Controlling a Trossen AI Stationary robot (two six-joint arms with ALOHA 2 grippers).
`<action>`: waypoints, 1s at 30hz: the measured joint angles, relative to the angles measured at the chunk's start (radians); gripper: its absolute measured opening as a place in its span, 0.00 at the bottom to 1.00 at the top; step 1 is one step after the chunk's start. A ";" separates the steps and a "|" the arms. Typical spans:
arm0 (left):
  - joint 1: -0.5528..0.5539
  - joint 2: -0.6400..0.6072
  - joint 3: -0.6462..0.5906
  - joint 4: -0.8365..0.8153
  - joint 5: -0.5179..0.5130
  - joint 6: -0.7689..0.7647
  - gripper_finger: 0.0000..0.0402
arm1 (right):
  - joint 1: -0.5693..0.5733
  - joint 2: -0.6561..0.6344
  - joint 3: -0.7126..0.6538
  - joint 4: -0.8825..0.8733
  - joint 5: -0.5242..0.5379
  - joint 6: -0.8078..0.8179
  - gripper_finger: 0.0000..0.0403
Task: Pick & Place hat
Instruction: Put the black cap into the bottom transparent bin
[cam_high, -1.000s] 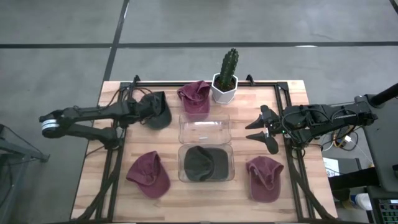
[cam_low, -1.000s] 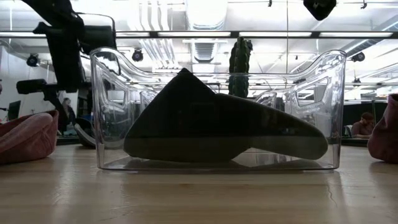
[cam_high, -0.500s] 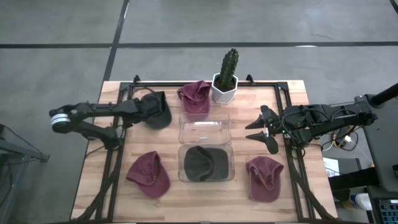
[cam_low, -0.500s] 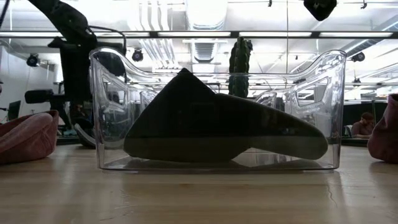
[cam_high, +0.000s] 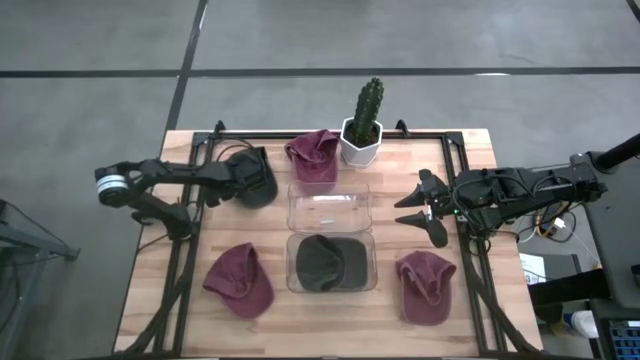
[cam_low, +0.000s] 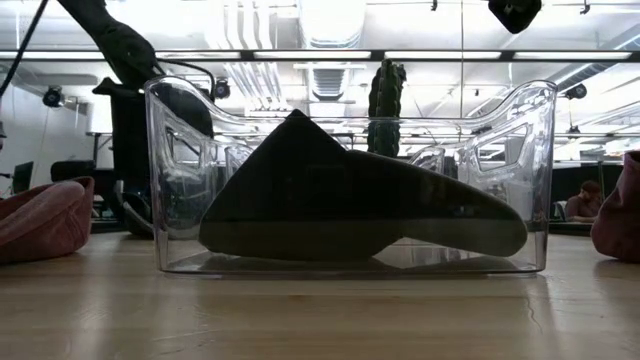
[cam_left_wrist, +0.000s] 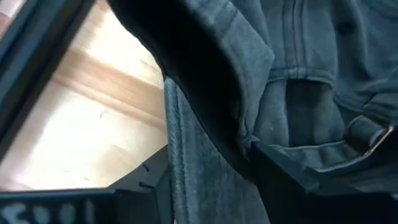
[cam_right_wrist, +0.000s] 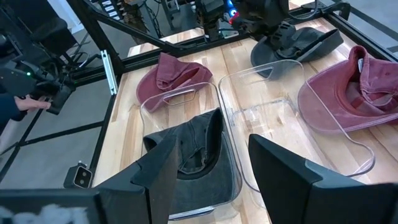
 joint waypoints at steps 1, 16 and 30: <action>0.001 0.002 0.000 0.000 0.004 0.001 0.41 | 0.000 0.000 0.000 0.000 0.000 0.000 0.48; 0.001 -0.064 -0.001 -0.009 0.022 -0.017 0.02 | 0.000 -0.001 0.000 0.000 0.000 0.000 0.48; -0.150 -0.571 0.165 -0.114 -0.236 0.037 0.01 | 0.000 -0.001 0.000 0.000 0.000 0.007 0.48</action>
